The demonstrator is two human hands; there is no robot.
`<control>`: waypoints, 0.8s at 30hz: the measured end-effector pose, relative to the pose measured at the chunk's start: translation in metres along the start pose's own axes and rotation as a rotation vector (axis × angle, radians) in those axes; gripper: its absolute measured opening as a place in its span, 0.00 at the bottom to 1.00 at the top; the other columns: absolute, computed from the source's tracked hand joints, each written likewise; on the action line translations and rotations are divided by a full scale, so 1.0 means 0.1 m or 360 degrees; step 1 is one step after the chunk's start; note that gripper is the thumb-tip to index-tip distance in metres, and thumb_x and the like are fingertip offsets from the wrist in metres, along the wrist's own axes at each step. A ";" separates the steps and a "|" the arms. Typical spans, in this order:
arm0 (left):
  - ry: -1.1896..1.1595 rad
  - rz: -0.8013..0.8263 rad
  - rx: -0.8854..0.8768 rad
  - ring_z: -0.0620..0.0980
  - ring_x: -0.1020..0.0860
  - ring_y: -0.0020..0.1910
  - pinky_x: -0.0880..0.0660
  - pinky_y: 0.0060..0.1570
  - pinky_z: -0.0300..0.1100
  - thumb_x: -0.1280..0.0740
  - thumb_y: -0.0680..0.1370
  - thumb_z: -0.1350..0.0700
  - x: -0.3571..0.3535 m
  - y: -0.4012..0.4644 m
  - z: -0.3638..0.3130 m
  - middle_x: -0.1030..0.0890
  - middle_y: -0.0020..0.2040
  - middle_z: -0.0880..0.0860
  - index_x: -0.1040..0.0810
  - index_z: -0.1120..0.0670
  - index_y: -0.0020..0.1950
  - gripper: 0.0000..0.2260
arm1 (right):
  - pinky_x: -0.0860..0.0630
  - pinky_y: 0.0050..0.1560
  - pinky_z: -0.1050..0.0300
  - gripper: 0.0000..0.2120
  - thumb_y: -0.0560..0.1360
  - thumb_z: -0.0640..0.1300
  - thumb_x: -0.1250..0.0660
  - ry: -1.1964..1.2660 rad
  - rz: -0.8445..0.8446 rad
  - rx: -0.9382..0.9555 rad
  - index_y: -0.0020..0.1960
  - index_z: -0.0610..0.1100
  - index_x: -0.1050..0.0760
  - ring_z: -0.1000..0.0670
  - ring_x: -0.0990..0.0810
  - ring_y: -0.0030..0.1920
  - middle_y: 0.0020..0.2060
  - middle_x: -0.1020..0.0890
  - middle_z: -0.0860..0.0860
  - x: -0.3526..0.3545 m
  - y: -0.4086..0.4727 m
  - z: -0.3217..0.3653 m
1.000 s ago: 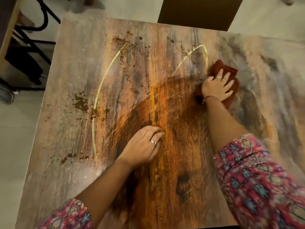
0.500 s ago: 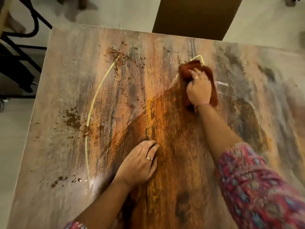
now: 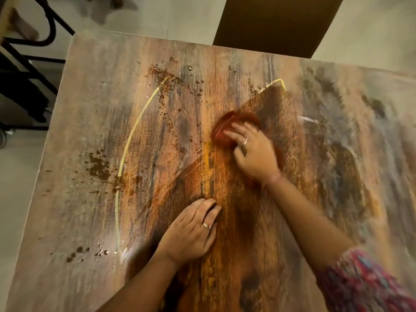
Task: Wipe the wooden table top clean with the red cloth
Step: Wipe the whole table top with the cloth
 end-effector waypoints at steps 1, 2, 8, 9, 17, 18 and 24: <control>0.0008 0.0000 0.0002 0.55 0.24 0.62 0.27 0.63 0.50 0.41 0.79 0.51 0.00 0.00 0.01 0.23 0.62 0.58 0.24 0.59 0.65 0.19 | 0.40 0.74 0.42 0.21 0.77 0.44 0.42 -0.0011 -0.0057 -0.0122 0.70 0.50 0.29 0.46 0.36 0.74 0.72 0.30 0.50 0.12 0.27 -0.22; 0.0011 0.0005 0.0010 0.55 0.25 0.62 0.28 0.64 0.49 0.41 0.79 0.51 0.00 0.00 0.01 0.23 0.62 0.58 0.24 0.59 0.65 0.19 | 0.41 0.75 0.43 0.21 0.78 0.44 0.42 0.0005 -0.0114 -0.0275 0.71 0.50 0.30 0.46 0.37 0.74 0.73 0.32 0.50 0.24 0.53 -0.46; -0.0003 0.0045 0.0023 0.54 0.25 0.61 0.29 0.65 0.49 0.41 0.79 0.50 -0.02 0.01 0.04 0.22 0.62 0.57 0.24 0.59 0.65 0.19 | 0.51 0.76 0.39 0.24 0.80 0.46 0.46 0.0071 -0.0230 -0.0914 0.76 0.52 0.40 0.44 0.48 0.78 0.77 0.42 0.50 0.36 1.08 -0.85; 0.0007 0.0045 0.0018 0.55 0.25 0.61 0.29 0.65 0.49 0.41 0.79 0.50 -0.02 0.00 0.04 0.22 0.62 0.58 0.24 0.59 0.64 0.19 | 0.50 0.76 0.39 0.24 0.80 0.47 0.46 0.0057 -0.0263 -0.0862 0.76 0.52 0.39 0.44 0.47 0.77 0.77 0.41 0.50 0.27 0.93 -0.69; 0.0041 0.0057 -0.0009 0.54 0.26 0.63 0.35 0.68 0.48 0.42 0.80 0.51 -0.05 0.00 0.03 0.23 0.63 0.58 0.25 0.59 0.66 0.19 | 0.41 0.72 0.39 0.20 0.80 0.53 0.45 0.0025 -0.0133 -0.0245 0.72 0.55 0.31 0.46 0.38 0.75 0.73 0.31 0.53 -0.26 -0.57 0.31; 0.0040 0.0071 -0.0007 0.54 0.26 0.63 0.35 0.68 0.48 0.42 0.80 0.50 -0.06 0.00 0.03 0.23 0.63 0.58 0.25 0.59 0.66 0.19 | 0.42 0.72 0.40 0.20 0.80 0.52 0.43 0.0033 -0.0165 -0.0242 0.71 0.55 0.31 0.46 0.37 0.75 0.73 0.31 0.52 -0.19 -0.42 0.19; 0.0049 0.0096 0.0008 0.54 0.28 0.63 0.37 0.68 0.48 0.41 0.79 0.50 -0.04 0.01 0.04 0.23 0.63 0.58 0.25 0.59 0.66 0.20 | 0.48 0.76 0.40 0.21 0.82 0.50 0.47 0.0156 -0.0305 -0.0840 0.74 0.54 0.36 0.46 0.44 0.77 0.76 0.38 0.52 0.45 1.11 -1.12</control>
Point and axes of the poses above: each hand's wrist, its own y-axis towards the middle knuckle, its own x-axis out of the back of the hand, z = x × y, the point moved 7 cm from there along y, towards the middle knuckle
